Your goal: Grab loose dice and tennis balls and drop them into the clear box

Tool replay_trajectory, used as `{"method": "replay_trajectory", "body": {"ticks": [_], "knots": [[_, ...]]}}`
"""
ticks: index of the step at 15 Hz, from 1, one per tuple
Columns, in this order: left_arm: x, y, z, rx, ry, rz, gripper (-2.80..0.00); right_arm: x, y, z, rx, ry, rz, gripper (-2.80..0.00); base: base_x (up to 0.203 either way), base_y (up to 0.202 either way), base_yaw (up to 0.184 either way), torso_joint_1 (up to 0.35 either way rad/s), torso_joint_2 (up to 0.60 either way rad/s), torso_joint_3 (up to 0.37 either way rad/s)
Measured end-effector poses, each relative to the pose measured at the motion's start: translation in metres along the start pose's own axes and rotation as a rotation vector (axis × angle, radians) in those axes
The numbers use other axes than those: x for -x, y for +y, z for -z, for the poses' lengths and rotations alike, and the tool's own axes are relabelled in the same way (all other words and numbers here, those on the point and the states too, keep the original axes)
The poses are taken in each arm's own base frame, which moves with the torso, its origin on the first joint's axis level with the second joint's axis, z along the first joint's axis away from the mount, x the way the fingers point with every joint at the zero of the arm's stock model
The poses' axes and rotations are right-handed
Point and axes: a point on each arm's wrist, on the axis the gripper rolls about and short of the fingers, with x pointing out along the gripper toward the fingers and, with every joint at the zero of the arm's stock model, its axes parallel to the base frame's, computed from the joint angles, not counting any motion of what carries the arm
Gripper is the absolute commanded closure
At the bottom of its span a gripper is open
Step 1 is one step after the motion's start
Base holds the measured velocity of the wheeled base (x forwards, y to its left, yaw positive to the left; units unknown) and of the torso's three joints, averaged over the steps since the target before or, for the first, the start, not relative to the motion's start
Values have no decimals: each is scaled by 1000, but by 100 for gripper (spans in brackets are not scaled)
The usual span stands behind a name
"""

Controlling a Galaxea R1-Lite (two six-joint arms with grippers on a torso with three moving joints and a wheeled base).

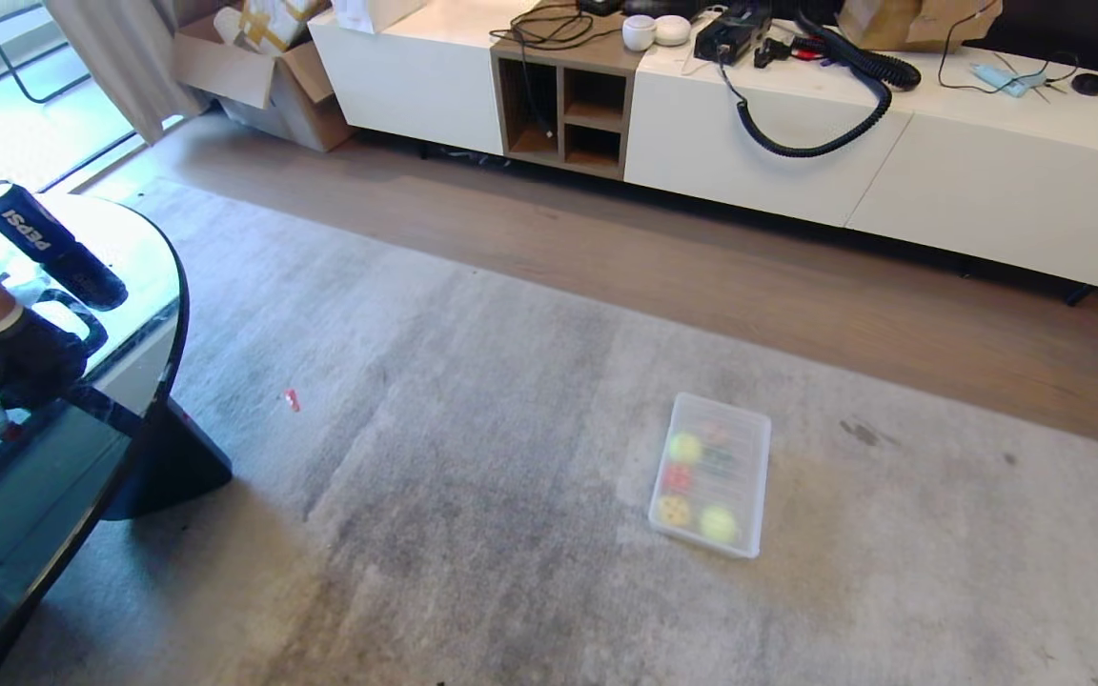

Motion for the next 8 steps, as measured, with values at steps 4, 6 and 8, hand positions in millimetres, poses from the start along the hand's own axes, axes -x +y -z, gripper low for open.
{"method": "replay_trajectory", "body": {"ticks": [4,6,8], "knots": [[0,0,0,0,0,0,0,0,0,0,-1,1,0,0,0,0,0,2,-2,199],[0,0,0,0,0,0,0,0,0,0,0,1,0,0,0,0,0,0,0,204],[0,0,0,0,0,0,0,0,0,0,0,0,0,0,0,0,0,2,-1,196]]}}
